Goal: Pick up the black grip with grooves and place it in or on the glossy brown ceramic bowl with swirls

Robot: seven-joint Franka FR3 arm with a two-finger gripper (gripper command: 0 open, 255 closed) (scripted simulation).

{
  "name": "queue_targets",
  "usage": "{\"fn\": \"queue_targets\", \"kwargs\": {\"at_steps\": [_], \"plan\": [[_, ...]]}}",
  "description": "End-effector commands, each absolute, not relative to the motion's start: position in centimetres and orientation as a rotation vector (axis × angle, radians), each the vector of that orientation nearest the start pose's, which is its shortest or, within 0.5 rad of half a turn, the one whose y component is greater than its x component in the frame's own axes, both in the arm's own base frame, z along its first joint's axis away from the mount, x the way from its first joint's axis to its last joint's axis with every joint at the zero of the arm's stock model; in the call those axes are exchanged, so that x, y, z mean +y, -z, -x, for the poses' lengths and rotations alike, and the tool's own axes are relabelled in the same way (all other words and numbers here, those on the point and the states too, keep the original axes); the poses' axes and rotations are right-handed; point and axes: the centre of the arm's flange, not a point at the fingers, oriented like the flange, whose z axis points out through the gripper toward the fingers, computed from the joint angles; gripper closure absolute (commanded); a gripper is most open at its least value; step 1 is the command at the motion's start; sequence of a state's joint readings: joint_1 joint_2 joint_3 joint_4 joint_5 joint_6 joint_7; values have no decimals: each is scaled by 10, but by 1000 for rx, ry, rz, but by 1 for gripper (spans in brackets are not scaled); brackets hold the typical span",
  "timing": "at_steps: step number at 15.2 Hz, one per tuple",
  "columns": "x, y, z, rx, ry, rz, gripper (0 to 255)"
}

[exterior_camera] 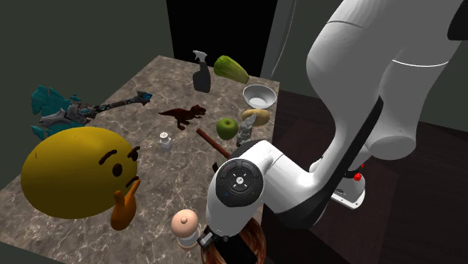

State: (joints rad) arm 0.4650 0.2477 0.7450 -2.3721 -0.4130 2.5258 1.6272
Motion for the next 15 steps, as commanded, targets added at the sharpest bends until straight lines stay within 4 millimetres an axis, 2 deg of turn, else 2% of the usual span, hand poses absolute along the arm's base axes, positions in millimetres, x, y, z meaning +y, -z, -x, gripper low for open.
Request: {"fn": "queue_targets", "kwargs": {"at_steps": [1, 7, 15], "plan": [[475, -245, -168, 144, 104, 3150, 255], [475, -245, -168, 144, 104, 3150, 255], [475, -287, -168, 144, 104, 3150, 255]]}}
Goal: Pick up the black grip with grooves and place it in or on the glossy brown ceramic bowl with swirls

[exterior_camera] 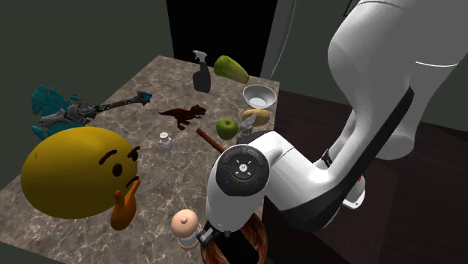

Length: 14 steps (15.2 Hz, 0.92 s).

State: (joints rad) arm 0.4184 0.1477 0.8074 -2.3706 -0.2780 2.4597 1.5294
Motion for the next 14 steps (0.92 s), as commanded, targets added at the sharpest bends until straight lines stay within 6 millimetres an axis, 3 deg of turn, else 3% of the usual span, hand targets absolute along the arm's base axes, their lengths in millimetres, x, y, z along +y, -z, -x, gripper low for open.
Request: {"fn": "queue_targets", "kwargs": {"at_steps": [1, 11, 13, 14], "plan": [[475, -293, -168, 144, 104, 3150, 255], [475, -344, -168, 144, 104, 3150, 255], [466, -358, -154, 144, 104, 3150, 255], [466, -352, -154, 144, 104, 3150, 255]]}}
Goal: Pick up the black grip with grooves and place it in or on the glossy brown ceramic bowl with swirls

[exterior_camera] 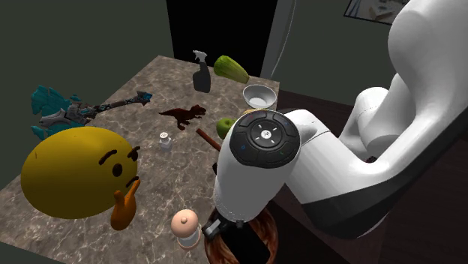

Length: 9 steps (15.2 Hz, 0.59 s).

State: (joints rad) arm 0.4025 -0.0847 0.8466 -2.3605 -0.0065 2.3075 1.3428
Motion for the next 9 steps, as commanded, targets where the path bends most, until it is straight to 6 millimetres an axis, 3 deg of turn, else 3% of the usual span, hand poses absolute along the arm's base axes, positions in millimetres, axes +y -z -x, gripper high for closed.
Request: {"fn": "queue_targets", "kwargs": {"at_steps": [1, 9], "plan": [[466, -347, -154, 145, 104, 3150, 255], [466, -305, -154, 144, 104, 3150, 255]]}}
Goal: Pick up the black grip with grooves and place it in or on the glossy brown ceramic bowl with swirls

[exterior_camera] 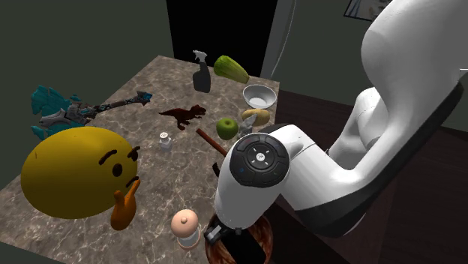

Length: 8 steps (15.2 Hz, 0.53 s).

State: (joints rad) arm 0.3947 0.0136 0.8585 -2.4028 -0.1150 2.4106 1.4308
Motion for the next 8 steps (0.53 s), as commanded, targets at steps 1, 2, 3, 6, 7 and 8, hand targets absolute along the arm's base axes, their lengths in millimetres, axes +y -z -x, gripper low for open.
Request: {"fn": "queue_targets", "kwargs": {"at_steps": [1, 2, 3, 6, 7, 8], "plan": [[466, -299, -154, 144, 104, 3150, 255], [466, -294, -154, 144, 104, 3150, 255], [466, -289, -154, 144, 104, 3150, 255], [466, -274, -154, 144, 104, 3150, 255], [466, -274, -154, 144, 104, 3150, 255], [466, -274, -154, 144, 104, 3150, 255]]}}
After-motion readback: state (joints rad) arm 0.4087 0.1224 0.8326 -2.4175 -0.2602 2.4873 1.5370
